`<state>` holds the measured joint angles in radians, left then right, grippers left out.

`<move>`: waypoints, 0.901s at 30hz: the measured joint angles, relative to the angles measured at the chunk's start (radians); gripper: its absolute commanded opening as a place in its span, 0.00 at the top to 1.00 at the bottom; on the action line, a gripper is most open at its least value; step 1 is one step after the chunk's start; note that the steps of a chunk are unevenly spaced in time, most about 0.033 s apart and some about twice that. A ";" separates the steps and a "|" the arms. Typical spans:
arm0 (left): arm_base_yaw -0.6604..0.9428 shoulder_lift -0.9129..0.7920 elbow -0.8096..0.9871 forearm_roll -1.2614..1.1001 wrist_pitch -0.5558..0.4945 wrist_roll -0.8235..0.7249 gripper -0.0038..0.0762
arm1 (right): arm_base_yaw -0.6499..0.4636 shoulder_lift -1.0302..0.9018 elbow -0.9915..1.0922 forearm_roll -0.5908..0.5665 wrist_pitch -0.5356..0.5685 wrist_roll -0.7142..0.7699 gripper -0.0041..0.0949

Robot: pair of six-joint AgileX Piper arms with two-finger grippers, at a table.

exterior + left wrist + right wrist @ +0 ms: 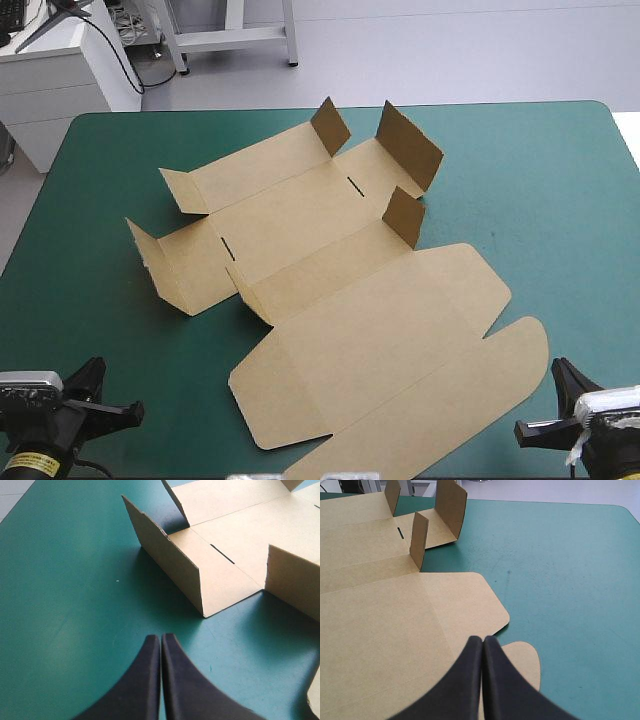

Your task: Fold the box

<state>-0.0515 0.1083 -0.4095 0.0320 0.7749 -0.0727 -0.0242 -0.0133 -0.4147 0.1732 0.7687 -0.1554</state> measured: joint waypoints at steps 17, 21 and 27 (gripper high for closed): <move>0.000 0.000 0.000 0.000 0.000 0.000 0.96 | 0.000 0.000 0.000 0.000 0.000 0.000 0.88; 0.000 0.000 0.000 0.000 0.000 0.000 0.96 | 0.000 0.000 0.000 0.000 0.000 0.000 0.62; 0.000 0.000 0.000 0.000 0.000 0.000 0.96 | 0.000 0.000 0.000 0.000 0.000 0.000 0.18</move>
<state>-0.0515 0.1083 -0.4095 0.0320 0.7749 -0.0727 -0.0242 -0.0133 -0.4147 0.1732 0.7687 -0.1554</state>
